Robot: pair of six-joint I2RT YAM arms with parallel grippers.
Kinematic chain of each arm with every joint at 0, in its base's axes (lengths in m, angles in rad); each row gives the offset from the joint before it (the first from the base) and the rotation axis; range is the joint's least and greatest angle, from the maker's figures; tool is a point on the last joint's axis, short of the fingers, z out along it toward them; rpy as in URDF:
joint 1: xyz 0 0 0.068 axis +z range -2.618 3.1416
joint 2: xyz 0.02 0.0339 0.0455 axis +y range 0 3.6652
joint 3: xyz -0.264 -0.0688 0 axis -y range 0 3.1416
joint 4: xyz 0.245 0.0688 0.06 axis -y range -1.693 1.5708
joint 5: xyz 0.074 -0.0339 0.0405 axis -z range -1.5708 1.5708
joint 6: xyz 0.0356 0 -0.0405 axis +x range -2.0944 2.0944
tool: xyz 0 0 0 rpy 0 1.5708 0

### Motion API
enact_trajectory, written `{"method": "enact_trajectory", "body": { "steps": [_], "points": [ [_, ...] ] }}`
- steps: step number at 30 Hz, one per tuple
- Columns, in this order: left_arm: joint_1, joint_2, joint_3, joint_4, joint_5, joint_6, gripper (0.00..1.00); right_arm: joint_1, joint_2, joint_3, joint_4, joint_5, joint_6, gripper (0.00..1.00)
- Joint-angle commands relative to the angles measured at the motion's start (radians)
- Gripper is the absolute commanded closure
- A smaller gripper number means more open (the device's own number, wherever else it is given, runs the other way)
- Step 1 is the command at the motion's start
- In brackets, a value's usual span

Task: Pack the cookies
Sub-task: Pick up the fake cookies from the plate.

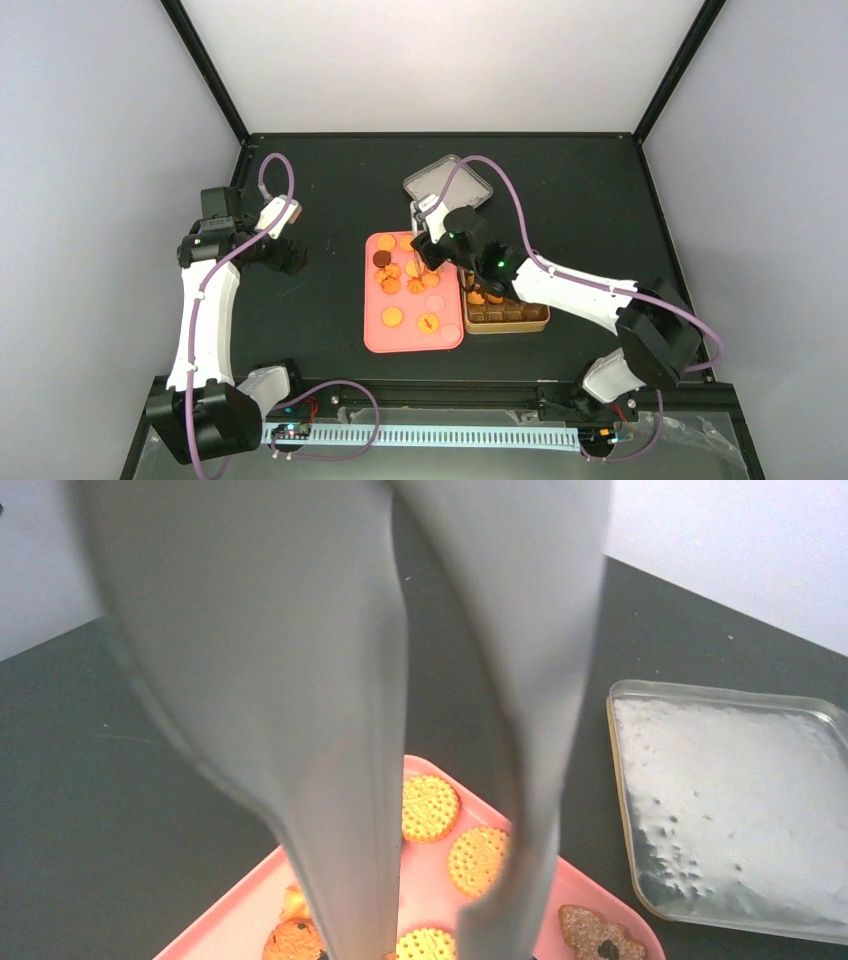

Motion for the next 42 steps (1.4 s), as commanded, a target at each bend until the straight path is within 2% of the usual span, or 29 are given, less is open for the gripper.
{"method": "enact_trajectory", "body": {
  "steps": [1, 9, 16, 18, 25, 34, 42],
  "points": [
    [0.007, -0.014, 0.013, -0.009, 0.014, 0.015, 0.01, -0.006, 0.030, 0.001, 0.058, -0.019, -0.003, 0.64],
    [0.006, -0.011, 0.014, -0.009, 0.013, 0.015, 0.01, -0.006, 0.075, -0.031, 0.096, -0.002, -0.022, 0.66],
    [0.006, -0.009, 0.014, -0.008, 0.015, 0.011, 0.01, -0.006, 0.051, -0.085, 0.118, 0.027, -0.022, 0.70],
    [0.007, -0.007, 0.014, -0.008, 0.019, 0.007, 0.01, -0.006, 0.035, -0.094, 0.121, 0.033, -0.019, 0.74],
    [0.006, -0.009, 0.016, -0.009, 0.022, 0.005, 0.01, -0.006, -0.026, -0.080, 0.097, 0.055, -0.017, 0.99],
    [0.006, -0.008, 0.015, -0.009, 0.031, 0.004, 0.01, -0.015, -0.181, -0.075, 0.016, 0.025, -0.006, 0.99],
    [0.006, -0.013, 0.019, -0.006, 0.064, 0.001, 0.01, -0.044, -0.404, -0.109, -0.236, 0.149, 0.034, 0.99]
  ]
}}
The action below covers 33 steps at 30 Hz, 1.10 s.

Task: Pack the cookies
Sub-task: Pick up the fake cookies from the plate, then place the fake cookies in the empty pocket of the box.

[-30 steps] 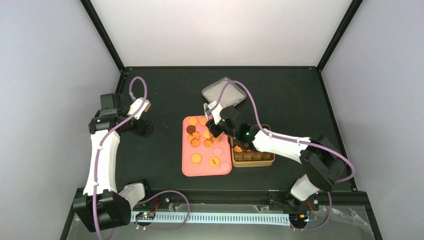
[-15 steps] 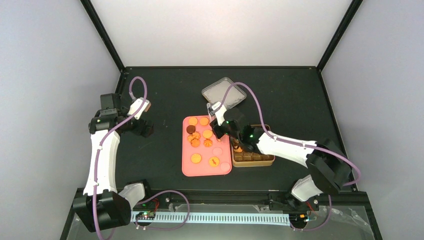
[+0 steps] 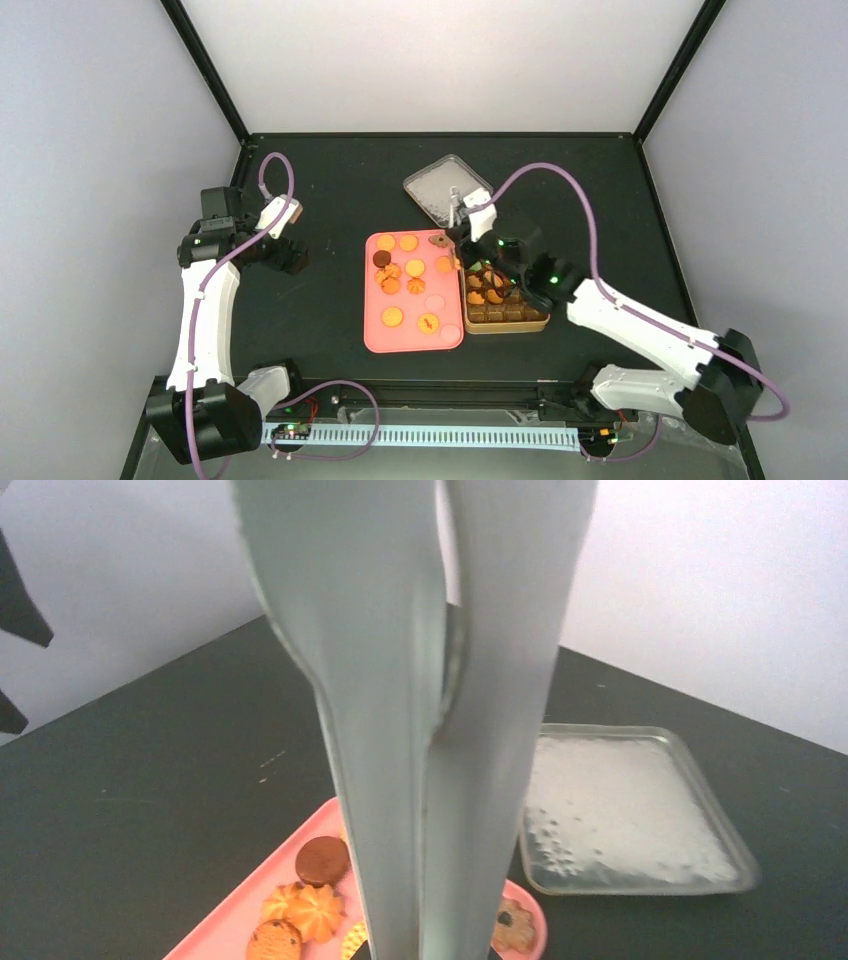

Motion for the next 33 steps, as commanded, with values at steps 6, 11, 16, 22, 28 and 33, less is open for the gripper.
{"method": "enact_trajectory", "body": {
  "steps": [6, 11, 16, 22, 28, 33],
  "points": [
    [0.006, -0.008, 0.019, 0.001, 0.068, -0.007, 0.01, -0.025, -0.245, -0.074, -0.340, 0.205, 0.079, 0.99],
    [0.006, -0.005, 0.013, 0.008, 0.079, -0.004, 0.01, -0.040, -0.301, -0.096, -0.440, 0.259, 0.117, 0.99],
    [0.007, 0.000, 0.015, 0.006, 0.089, -0.007, 0.01, -0.050, -0.292, -0.128, -0.448, 0.296, 0.126, 0.99],
    [0.006, -0.002, 0.013, 0.005, 0.086, -0.004, 0.01, -0.067, -0.284, -0.137, -0.420, 0.301, 0.088, 0.97],
    [0.006, 0.003, 0.013, 0.005, 0.080, -0.007, 0.01, -0.083, -0.262, -0.131, -0.379, 0.261, 0.056, 0.93],
    [0.006, 0.004, 0.003, 0.005, 0.073, -0.004, 0.01, -0.083, -0.245, -0.132, -0.345, 0.235, -0.001, 0.94]
  ]
}}
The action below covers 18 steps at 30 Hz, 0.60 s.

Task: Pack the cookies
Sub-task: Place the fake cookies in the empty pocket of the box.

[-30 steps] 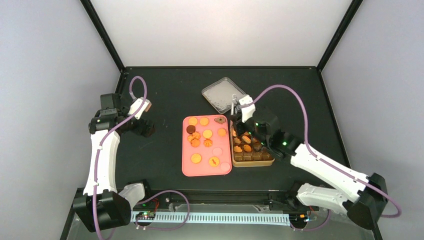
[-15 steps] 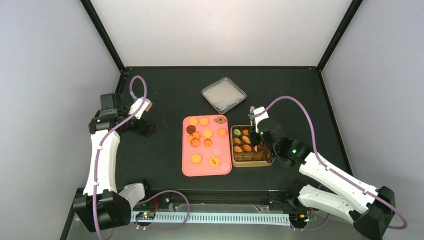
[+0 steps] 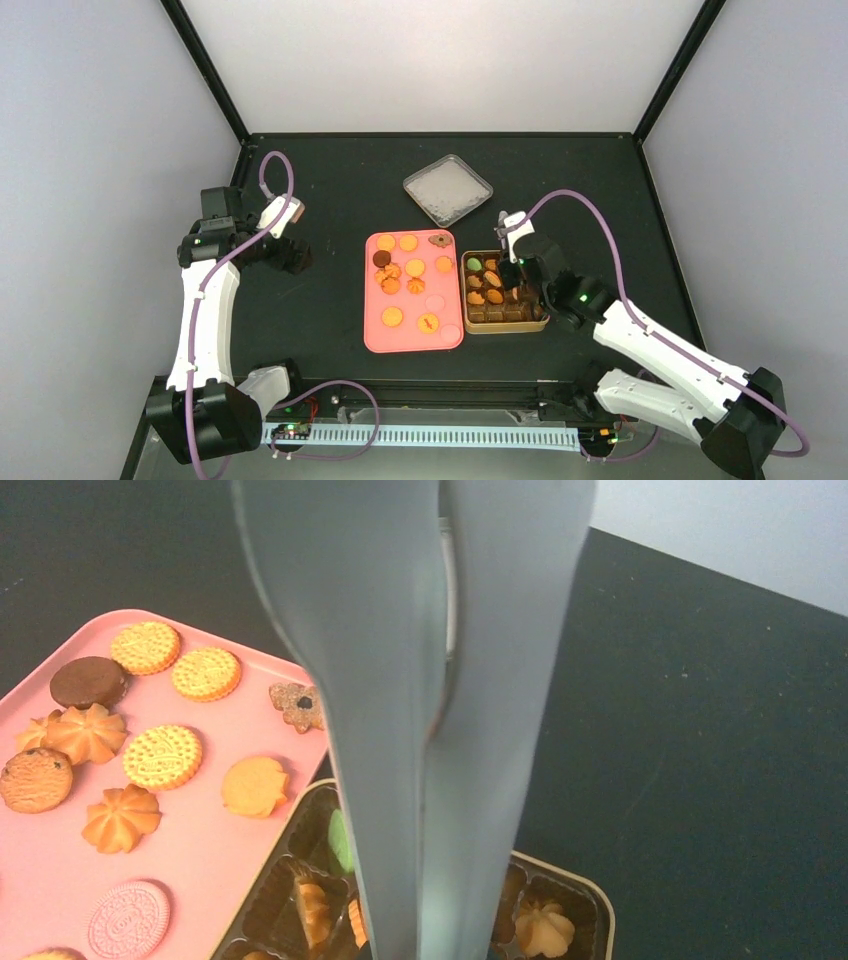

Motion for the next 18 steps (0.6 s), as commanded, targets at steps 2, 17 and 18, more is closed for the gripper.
{"method": "enact_trajectory", "body": {
  "steps": [2, 17, 18],
  "points": [
    [0.006, 0.004, -0.002, 0.007, 0.010, -0.004, 0.01, -0.007, 0.010, 0.004, 0.072, -0.031, -0.084, 0.94],
    [0.007, -0.003, -0.010, 0.007, 0.013, 0.000, 0.01, -0.006, 0.039, 0.026, 0.023, -0.022, -0.052, 0.65],
    [0.006, -0.002, -0.010, 0.007, 0.012, 0.000, 0.01, -0.007, 0.039, 0.030, 0.019, -0.020, -0.045, 0.65]
  ]
}}
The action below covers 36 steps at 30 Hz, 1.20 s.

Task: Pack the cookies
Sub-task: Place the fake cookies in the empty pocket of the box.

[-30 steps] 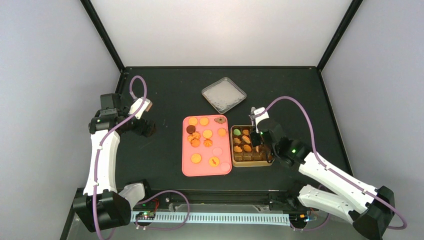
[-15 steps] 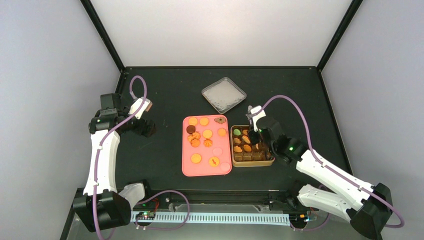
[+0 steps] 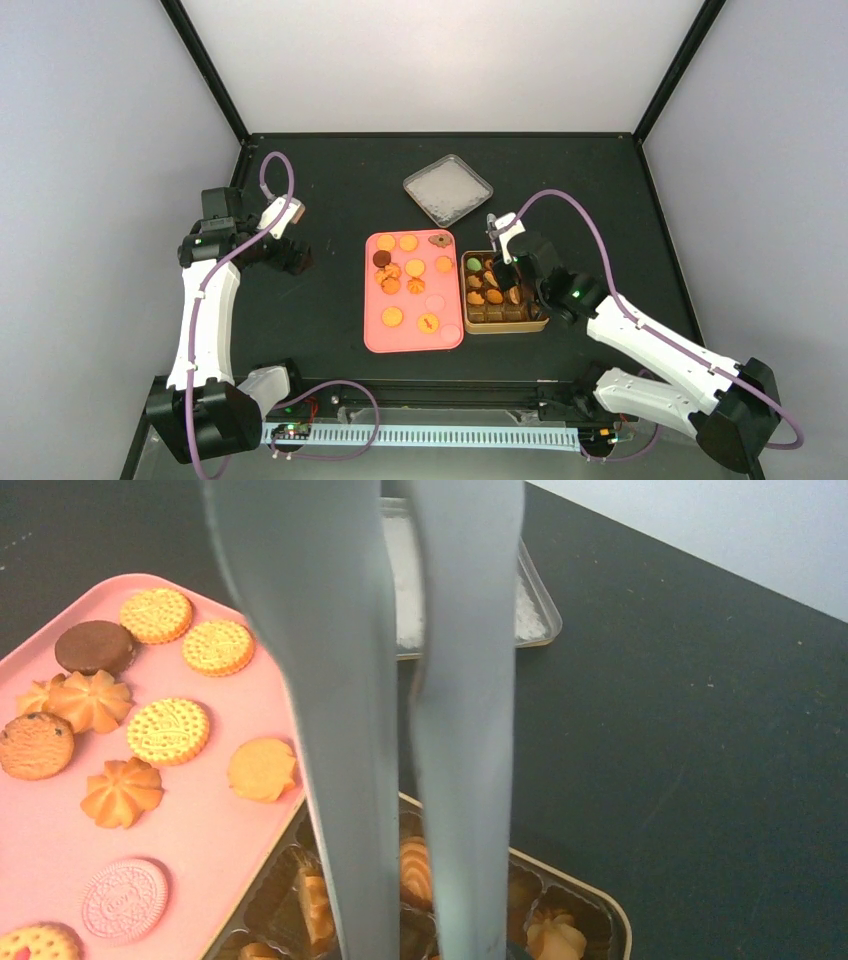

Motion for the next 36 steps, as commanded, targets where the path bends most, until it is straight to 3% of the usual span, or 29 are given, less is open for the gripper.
{"method": "enact_trajectory", "body": {
  "steps": [1, 8, 20, 26, 36],
  "points": [
    [0.006, -0.005, -0.004, 0.007, 0.011, 0.000, 0.01, -0.006, -0.013, 0.031, -0.010, 0.022, 0.027, 0.64],
    [0.006, -0.006, -0.003, 0.005, 0.009, 0.000, 0.01, -0.006, -0.031, 0.038, -0.009, 0.026, 0.038, 0.66],
    [0.006, -0.007, 0.000, 0.007, 0.004, 0.002, 0.01, -0.007, -0.030, 0.023, 0.009, 0.042, 0.022, 0.89],
    [0.006, -0.003, 0.002, 0.007, 0.009, -0.002, 0.01, -0.006, -0.033, 0.042, -0.010, 0.059, 0.046, 0.90],
    [0.007, -0.007, -0.001, 0.006, 0.004, 0.003, 0.01, -0.020, -0.085, 0.012, 0.006, 0.135, 0.245, 0.90]
  ]
}}
